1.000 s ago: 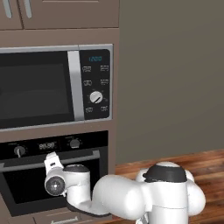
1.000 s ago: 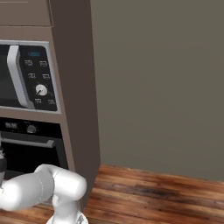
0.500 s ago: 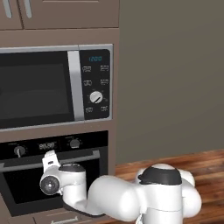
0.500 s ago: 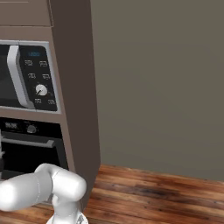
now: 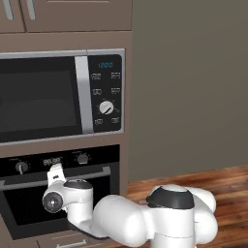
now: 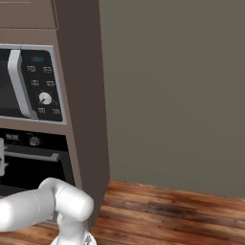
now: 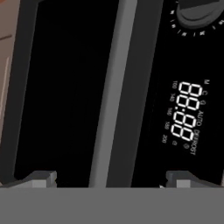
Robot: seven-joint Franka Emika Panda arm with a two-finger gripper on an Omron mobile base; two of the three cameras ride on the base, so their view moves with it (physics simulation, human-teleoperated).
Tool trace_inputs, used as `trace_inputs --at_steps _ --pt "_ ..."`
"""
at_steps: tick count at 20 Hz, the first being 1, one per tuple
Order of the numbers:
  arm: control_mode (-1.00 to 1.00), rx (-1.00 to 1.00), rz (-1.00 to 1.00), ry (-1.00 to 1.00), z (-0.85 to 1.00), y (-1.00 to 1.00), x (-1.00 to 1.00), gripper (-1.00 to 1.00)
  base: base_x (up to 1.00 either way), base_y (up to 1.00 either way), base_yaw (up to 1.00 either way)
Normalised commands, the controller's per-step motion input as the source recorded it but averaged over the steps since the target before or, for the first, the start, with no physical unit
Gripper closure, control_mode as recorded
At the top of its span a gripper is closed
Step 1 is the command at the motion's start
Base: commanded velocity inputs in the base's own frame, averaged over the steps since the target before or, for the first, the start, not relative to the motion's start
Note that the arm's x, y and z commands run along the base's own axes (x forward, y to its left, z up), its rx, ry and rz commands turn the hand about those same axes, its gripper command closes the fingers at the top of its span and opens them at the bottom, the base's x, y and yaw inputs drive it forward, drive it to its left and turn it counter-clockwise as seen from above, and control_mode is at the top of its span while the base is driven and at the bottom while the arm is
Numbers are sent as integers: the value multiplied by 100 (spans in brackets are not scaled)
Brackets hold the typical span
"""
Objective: Take the fish from the oven and place it on the plate on the counter.
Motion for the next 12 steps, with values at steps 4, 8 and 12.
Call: trace_inputs --at_steps 4,8,12 --pt "-100 0 -11 0 0 0 28 -100 0 0 0" --pt "-100 0 -10 0 -18 0 19 -100 0 0 0" --pt "-100 0 -5 0 -34 1 16 -100 0 0 0"
